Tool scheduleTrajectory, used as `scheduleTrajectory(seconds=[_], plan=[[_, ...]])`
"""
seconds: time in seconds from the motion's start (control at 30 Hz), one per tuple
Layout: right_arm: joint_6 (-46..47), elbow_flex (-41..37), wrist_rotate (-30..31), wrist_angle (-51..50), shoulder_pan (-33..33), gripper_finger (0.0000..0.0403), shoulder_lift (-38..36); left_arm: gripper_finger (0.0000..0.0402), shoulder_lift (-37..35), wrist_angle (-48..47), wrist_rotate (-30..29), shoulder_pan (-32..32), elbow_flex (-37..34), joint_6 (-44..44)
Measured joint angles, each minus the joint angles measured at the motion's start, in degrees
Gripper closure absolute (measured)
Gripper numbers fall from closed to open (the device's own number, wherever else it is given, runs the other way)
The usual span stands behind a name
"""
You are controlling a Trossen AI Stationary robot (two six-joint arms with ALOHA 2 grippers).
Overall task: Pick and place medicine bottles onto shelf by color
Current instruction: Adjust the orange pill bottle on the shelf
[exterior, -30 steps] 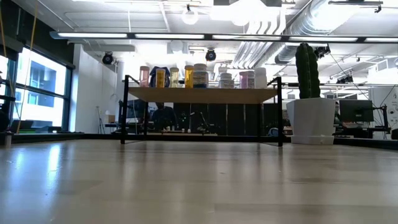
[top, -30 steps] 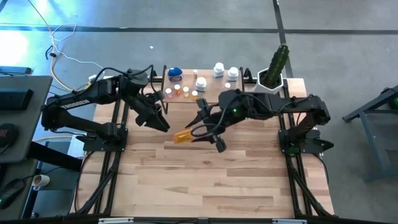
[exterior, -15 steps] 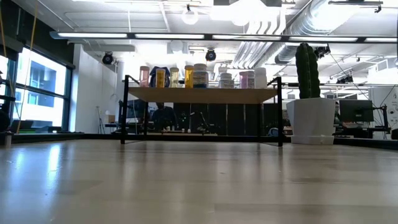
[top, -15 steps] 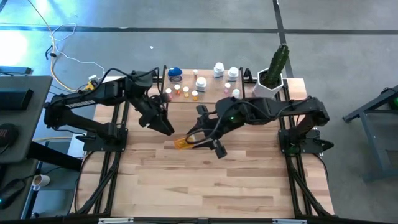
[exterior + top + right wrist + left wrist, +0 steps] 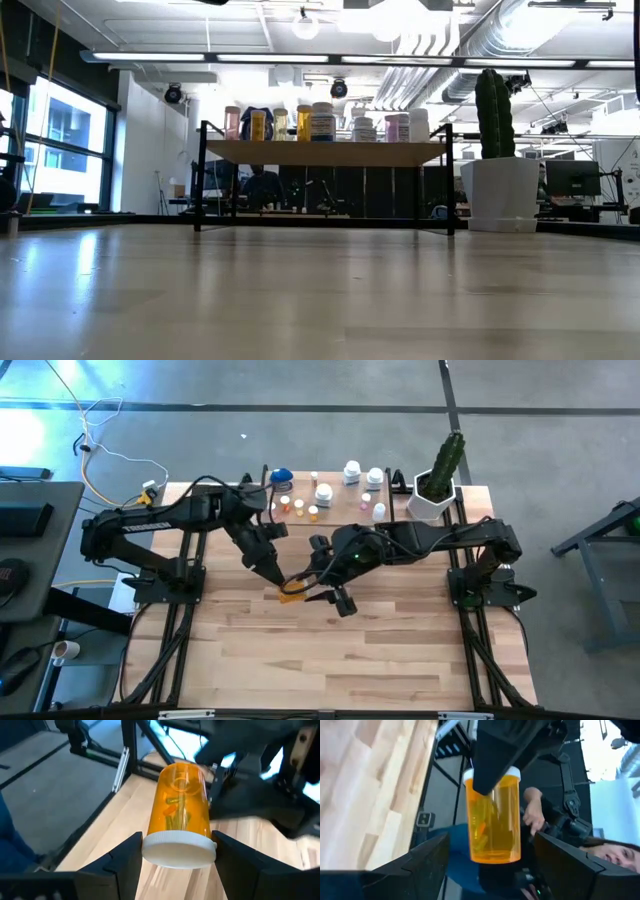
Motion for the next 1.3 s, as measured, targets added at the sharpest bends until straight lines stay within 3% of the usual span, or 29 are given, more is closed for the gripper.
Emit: scheduleTrajectory(seconds=[0.43, 0.73, 1.3], plan=[[1.36, 0.0, 0.0, -2.08, -0.28, 0.0196, 0.19, 0.0126, 6.34, 1.38, 7.1, -2.85, 0.0, -2.05], [1.51, 0.0, -0.19, -2.43, -0.28, 0.0196, 0.19, 0.0133, 6.65, 3.61, 7.49, -2.76, 0.0, -2.12], [1.36, 0.0, -0.17, -2.5, -0.28, 0.0196, 0.14, 0.0228, 6.65, 3.59, 7.4, -2.79, 0.0, -1.9]])
